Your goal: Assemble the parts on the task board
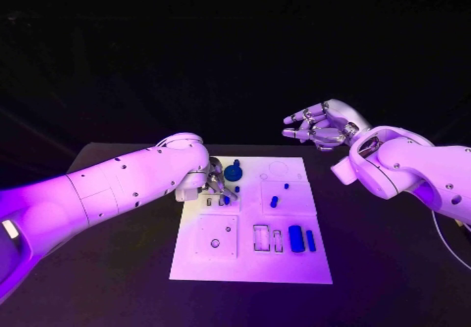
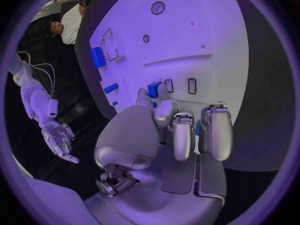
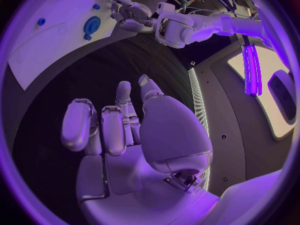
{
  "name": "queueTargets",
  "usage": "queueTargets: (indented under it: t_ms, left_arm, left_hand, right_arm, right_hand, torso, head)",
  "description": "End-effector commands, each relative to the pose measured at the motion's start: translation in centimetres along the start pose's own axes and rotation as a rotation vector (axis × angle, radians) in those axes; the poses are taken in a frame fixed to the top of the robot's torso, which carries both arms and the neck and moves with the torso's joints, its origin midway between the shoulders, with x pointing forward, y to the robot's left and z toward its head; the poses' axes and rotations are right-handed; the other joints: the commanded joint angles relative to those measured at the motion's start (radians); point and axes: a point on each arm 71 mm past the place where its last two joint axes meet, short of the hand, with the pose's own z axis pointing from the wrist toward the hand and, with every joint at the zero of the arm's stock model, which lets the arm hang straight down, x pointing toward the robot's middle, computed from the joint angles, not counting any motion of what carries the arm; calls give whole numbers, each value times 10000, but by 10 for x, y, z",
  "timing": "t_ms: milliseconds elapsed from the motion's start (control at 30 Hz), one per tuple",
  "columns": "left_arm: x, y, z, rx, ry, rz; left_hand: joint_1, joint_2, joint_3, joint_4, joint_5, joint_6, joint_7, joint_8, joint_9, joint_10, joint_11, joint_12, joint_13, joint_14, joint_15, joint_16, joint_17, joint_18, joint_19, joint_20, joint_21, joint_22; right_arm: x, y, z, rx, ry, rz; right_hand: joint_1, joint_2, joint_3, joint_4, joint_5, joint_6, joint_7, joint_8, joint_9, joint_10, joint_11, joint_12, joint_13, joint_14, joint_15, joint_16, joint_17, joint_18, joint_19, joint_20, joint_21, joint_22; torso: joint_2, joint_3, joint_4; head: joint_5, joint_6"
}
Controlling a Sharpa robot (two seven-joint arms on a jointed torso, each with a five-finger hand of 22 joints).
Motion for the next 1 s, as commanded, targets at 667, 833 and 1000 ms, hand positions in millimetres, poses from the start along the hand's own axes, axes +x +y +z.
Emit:
queueTargets:
  t_ms: [667, 833, 1000]
  left_arm:
    - [-2, 12, -8, 431, -345, -1386]
    - [-2, 14, -11, 444, -623, -1553]
    - [-2, 16, -12, 470, -954, -1551]
  left_hand:
    - [-320, -2802, 8943, -1333, 791, -259, 128, -361, 870, 45, 25, -421, -244, 1050, 10, 24, 2627, -98, 297, 15, 107, 1093]
    - [-432, -2820, 9093, -1423, 784, -272, 126, -337, 937, 55, 23, -414, -246, 1050, 5, 24, 2627, -105, 316, 9, 127, 1128]
    - [-483, -2828, 9159, -1467, 780, -274, 124, -321, 971, 72, 20, -389, -225, 1050, 3, 24, 2627, -119, 346, 7, 163, 1187]
  right_arm:
    - [0, -2, 1, 128, 118, -148]
    - [1, -3, 1, 139, 132, -153]
    - [1, -3, 1, 147, 140, -143]
  right_hand:
    - [24, 30, -102, -7, 79, 65, -21, 32, 3, -77, -2, -42, -46, 390, -14, -57, -28, 84, -65, -31, -62, -38]
    - [16, 26, -116, 0, 81, 63, -19, 31, 3, -87, -1, -62, -68, 388, -13, -65, -38, 89, -74, -31, -75, -61]
    - [4, 25, -134, 12, 83, 58, -17, 28, 1, -83, 2, -57, -69, 387, -12, -69, -41, 88, -74, -30, -77, -62]
  torso:
    - [-15, 14, 35]
    - [-1, 8, 29]
    - [-11, 2, 33]
  head:
    - [104, -60]
    - [122, -71]
    - [130, -73]
